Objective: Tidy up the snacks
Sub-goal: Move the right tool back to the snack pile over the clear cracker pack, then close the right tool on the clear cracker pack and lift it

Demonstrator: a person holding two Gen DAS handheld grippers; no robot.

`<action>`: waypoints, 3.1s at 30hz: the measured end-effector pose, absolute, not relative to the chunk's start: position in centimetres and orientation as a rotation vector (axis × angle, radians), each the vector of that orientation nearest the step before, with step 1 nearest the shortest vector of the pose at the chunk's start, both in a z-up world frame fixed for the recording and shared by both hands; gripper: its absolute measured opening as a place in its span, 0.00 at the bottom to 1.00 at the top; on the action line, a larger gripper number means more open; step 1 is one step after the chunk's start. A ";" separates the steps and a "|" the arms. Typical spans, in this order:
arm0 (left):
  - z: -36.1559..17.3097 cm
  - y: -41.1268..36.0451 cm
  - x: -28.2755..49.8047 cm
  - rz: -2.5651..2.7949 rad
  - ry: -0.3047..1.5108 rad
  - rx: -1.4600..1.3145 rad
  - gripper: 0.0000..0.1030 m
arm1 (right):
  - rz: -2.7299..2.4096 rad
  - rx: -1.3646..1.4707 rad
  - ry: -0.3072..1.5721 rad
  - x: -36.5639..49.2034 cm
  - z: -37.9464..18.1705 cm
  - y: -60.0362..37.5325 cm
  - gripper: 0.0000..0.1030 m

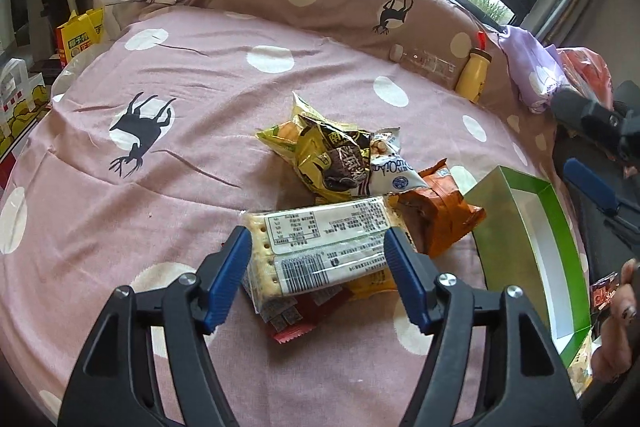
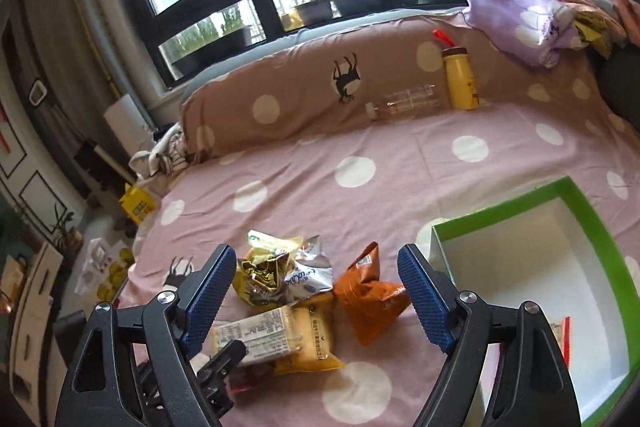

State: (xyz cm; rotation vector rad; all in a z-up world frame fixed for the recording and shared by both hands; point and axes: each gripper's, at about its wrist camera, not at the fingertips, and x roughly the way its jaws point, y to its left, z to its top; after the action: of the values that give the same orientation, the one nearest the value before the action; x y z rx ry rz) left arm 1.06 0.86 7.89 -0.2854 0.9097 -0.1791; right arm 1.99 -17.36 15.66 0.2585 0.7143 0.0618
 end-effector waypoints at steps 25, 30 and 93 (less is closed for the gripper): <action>8.6 -1.0 5.0 -0.117 0.921 -0.240 0.80 | 0.091 0.463 0.789 4.2 12.0 -22.3 0.87; 7.9 -1.3 4.2 -0.131 0.943 -0.218 0.80 | 0.101 0.504 0.827 4.5 10.9 -22.9 0.87; 10.1 -1.6 -0.7 -0.330 0.903 -0.334 0.53 | 0.274 0.480 0.886 0.4 10.9 -17.7 0.50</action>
State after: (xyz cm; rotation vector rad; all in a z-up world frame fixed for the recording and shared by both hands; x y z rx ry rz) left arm -0.75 -1.56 10.11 -0.3345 0.9026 -0.3296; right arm 0.43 -17.69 10.86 0.4804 0.8863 0.2741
